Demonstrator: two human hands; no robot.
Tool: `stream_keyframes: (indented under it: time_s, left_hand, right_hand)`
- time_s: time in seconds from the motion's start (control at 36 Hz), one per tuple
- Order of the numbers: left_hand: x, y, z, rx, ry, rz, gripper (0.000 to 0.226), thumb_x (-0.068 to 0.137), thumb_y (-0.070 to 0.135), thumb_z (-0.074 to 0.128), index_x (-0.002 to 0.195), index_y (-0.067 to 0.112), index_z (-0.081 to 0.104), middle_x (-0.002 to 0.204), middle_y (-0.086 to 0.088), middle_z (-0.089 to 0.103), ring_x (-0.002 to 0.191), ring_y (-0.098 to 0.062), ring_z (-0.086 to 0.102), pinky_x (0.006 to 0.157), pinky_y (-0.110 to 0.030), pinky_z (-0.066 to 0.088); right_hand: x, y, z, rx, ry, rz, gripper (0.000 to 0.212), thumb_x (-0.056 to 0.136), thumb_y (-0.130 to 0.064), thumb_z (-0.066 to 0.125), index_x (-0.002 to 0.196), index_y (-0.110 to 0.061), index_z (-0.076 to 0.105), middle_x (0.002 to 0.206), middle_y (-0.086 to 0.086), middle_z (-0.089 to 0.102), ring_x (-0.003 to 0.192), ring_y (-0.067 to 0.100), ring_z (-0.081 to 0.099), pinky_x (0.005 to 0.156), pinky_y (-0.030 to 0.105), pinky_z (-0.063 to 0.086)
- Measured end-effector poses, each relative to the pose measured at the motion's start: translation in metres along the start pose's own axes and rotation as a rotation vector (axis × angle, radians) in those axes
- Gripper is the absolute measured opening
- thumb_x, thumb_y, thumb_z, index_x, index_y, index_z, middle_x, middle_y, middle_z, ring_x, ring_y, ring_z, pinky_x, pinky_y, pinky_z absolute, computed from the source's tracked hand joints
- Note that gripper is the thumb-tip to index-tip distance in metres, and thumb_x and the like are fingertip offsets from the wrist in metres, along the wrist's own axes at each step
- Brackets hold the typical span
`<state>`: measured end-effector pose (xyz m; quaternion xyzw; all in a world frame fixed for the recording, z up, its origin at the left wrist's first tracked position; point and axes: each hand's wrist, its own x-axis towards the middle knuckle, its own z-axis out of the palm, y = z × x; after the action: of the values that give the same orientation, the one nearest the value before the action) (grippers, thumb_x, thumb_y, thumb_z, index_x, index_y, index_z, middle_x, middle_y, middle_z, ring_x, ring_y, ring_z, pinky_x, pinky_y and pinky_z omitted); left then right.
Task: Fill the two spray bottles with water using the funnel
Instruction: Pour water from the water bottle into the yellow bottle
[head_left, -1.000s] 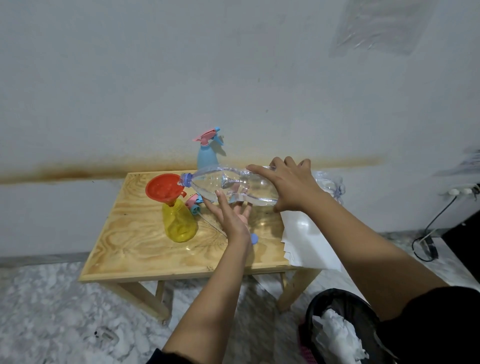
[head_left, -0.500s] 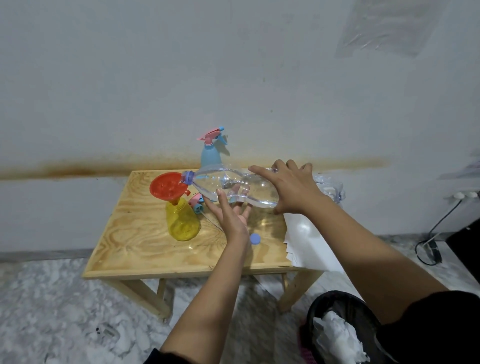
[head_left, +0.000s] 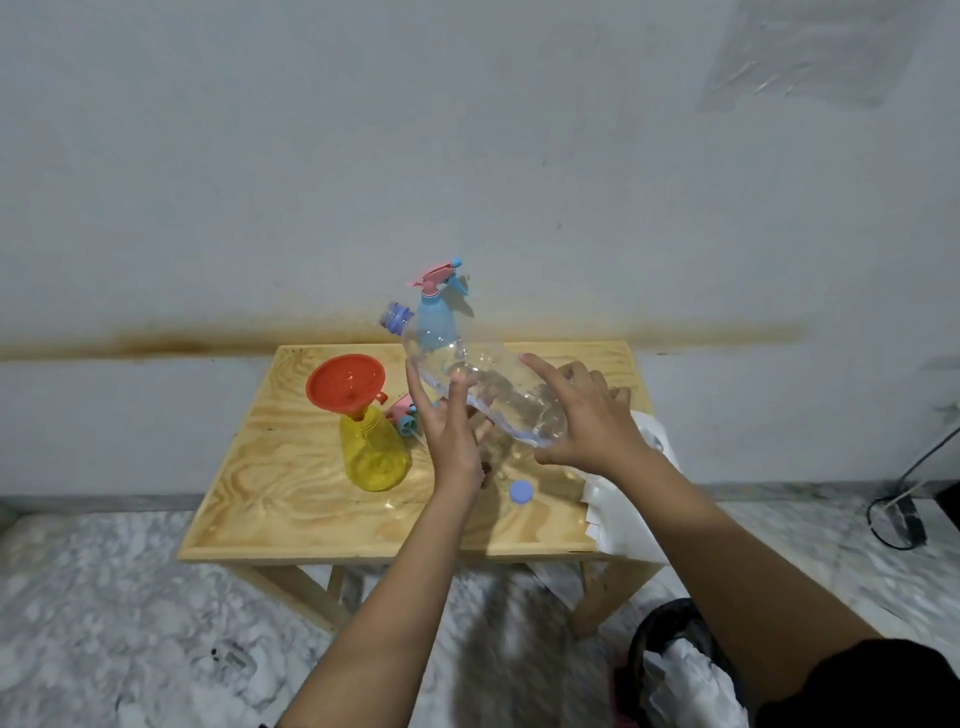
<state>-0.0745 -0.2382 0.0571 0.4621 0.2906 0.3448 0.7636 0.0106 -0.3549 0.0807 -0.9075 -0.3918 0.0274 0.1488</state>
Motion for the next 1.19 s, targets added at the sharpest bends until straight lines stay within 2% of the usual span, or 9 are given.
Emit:
stream_keyframes:
  time_s: [0.11, 0.25, 0.39, 0.44, 0.5, 0.67, 0.97, 1.08, 1.19]
  left_hand:
    - [0.010, 0.005, 0.014, 0.096, -0.063, 0.085, 0.064, 0.094, 0.028, 0.056, 0.144, 0.044, 0.020, 0.114, 0.011, 0.057, 0.089, 0.001, 0.063, 0.066, -0.021, 0.054]
    - [0.023, 0.022, 0.040, 0.227, -0.180, 0.200, 0.070, 0.084, 0.034, 0.067, 0.135, 0.058, 0.026, 0.126, -0.021, 0.053, 0.107, -0.023, 0.062, 0.085, -0.036, 0.055]
    - [0.046, 0.022, 0.060, 0.379, -0.309, 0.329, 0.073, 0.080, 0.036, 0.067, 0.136, 0.055, 0.025, 0.117, -0.008, 0.054, 0.102, -0.005, 0.060, 0.091, -0.030, 0.051]
    - [0.053, 0.022, 0.069, 0.443, -0.359, 0.359, 0.073, 0.080, 0.036, 0.067, 0.134, 0.055, 0.023, 0.116, -0.003, 0.052, 0.098, 0.002, 0.058, 0.088, -0.023, 0.050]
    - [0.058, 0.021, 0.076, 0.507, -0.399, 0.377, 0.074, 0.080, 0.039, 0.067, 0.136, 0.054, 0.021, 0.118, -0.001, 0.051, 0.101, -0.003, 0.057, 0.086, -0.019, 0.048]
    - [0.071, 0.014, 0.086, 0.610, -0.448, 0.378, 0.077, 0.081, 0.039, 0.067, 0.136, 0.059, 0.018, 0.123, 0.002, 0.047, 0.110, -0.017, 0.054, 0.093, -0.032, 0.049]
    - [0.080, -0.005, 0.085, 0.600, -0.422, 0.339, 0.077, 0.087, 0.024, 0.067, 0.136, 0.054, 0.016, 0.129, 0.000, 0.042, 0.117, -0.016, 0.049, 0.091, -0.020, 0.045]
    - [0.080, -0.011, 0.086, 0.596, -0.426, 0.312, 0.076, 0.087, 0.027, 0.067, 0.132, 0.060, 0.016, 0.132, 0.000, 0.041, 0.120, -0.016, 0.048, 0.094, -0.021, 0.044]
    - [0.078, -0.013, 0.087, 0.613, -0.440, 0.315, 0.077, 0.086, 0.032, 0.067, 0.131, 0.066, 0.015, 0.135, 0.001, 0.039, 0.123, -0.015, 0.047, 0.098, -0.028, 0.044]
  right_hand:
    - [0.003, 0.012, 0.006, 0.152, 0.041, 0.015, 0.106, 0.060, -0.037, 0.075, 0.144, -0.048, 0.010, 0.116, -0.002, 0.037, 0.110, 0.021, 0.041, 0.083, 0.037, 0.029]
    - [0.015, 0.024, 0.009, 0.337, 0.126, 0.040, 0.111, 0.063, -0.036, 0.079, 0.145, -0.046, 0.005, 0.125, 0.001, 0.041, 0.117, 0.020, 0.044, 0.087, 0.035, 0.027]
    - [0.032, 0.035, 0.016, 0.522, 0.165, 0.055, 0.118, 0.065, -0.032, 0.082, 0.141, -0.049, -0.007, 0.141, 0.005, 0.034, 0.129, 0.023, 0.039, 0.102, 0.047, 0.037]
    - [0.039, 0.040, 0.017, 0.625, 0.148, 0.056, 0.117, 0.068, -0.027, 0.080, 0.146, -0.040, -0.006, 0.145, 0.005, 0.028, 0.133, 0.021, 0.034, 0.103, 0.037, 0.036]
    - [0.048, 0.047, 0.020, 0.710, 0.112, 0.051, 0.114, 0.072, -0.027, 0.079, 0.148, -0.032, -0.007, 0.150, 0.005, 0.023, 0.137, 0.016, 0.027, 0.103, 0.026, 0.031]
    - [0.075, 0.066, 0.031, 0.684, 0.083, 0.045, 0.114, 0.069, -0.049, 0.074, 0.146, -0.038, -0.010, 0.153, 0.000, 0.025, 0.141, 0.016, 0.026, 0.108, 0.045, 0.038]
    - [0.093, 0.082, 0.046, 0.677, 0.073, 0.014, 0.107, 0.070, -0.044, 0.075, 0.145, -0.041, -0.002, 0.151, -0.004, 0.030, 0.140, 0.015, 0.029, 0.104, 0.046, 0.041]
    - [0.091, 0.088, 0.050, 0.723, 0.066, 0.050, 0.107, 0.063, -0.051, 0.072, 0.144, -0.041, 0.004, 0.149, -0.004, 0.032, 0.138, 0.013, 0.031, 0.106, 0.045, 0.039]
    - [0.089, 0.092, 0.054, 0.762, 0.097, 0.022, 0.100, 0.069, -0.036, 0.079, 0.141, -0.042, 0.010, 0.147, -0.006, 0.032, 0.137, 0.013, 0.032, 0.107, 0.041, 0.038]
